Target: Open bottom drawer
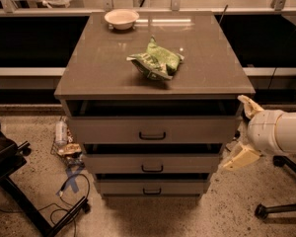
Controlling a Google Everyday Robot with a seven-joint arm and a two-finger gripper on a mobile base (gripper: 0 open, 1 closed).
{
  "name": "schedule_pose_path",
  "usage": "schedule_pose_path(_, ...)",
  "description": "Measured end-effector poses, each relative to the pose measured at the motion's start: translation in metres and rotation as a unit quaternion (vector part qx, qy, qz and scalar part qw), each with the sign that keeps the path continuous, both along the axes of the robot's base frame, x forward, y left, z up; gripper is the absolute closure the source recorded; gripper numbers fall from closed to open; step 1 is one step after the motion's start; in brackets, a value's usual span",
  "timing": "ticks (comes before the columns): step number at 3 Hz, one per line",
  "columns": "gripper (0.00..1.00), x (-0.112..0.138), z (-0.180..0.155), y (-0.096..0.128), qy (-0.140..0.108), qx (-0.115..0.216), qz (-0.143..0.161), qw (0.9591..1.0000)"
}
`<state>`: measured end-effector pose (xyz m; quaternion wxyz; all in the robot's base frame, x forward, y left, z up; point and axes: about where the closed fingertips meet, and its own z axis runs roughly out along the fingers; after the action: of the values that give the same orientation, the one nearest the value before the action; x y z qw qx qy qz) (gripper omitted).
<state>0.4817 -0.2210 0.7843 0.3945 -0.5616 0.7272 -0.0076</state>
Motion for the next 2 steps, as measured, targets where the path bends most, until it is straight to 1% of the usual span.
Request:
schedule_pose_path(1, 0.0, -0.003, -0.029, -0.005, 0.015, -0.011, -0.007, 0.9998)
schedule_pose_path(2, 0.0, -0.014, -0.093, -0.021, 0.045, -0.023, -0.022, 0.9985)
